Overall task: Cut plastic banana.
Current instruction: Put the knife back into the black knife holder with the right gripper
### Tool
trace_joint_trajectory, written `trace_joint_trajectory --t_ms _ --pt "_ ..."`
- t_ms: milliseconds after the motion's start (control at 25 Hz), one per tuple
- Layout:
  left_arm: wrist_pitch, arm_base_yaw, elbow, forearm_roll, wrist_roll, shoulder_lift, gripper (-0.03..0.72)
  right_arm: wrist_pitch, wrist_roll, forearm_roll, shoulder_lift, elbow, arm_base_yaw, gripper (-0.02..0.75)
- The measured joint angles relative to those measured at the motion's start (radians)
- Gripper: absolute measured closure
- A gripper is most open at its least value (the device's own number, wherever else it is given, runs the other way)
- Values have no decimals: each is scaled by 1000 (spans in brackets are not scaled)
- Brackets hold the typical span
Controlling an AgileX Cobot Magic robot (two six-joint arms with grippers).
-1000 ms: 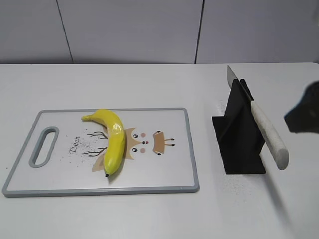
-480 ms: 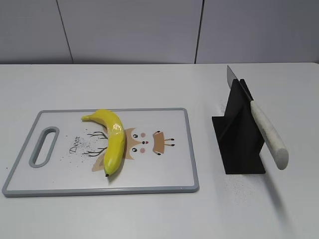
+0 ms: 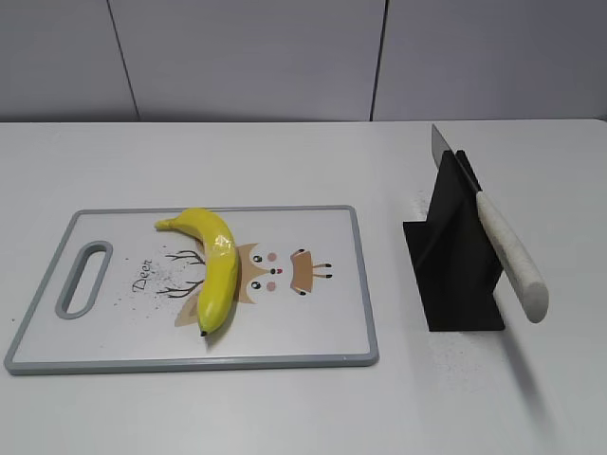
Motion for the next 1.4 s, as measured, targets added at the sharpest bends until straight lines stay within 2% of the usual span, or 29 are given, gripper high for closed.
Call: trace_joint_trajectory --t_ms 160,480,640,1400 --pt "0 0 0 0 0 0 172 -1 0 -1 -43 0 -39 156" --pt "0 0 0 -1 0 0 184 -1 0 -1 -45 0 -337 156" --pt "0 0 0 -1 0 0 188 -2 0 -1 -45 0 -434 156" --pt "0 0 0 -1 0 0 199 -2 0 -3 -45 0 -450 158"
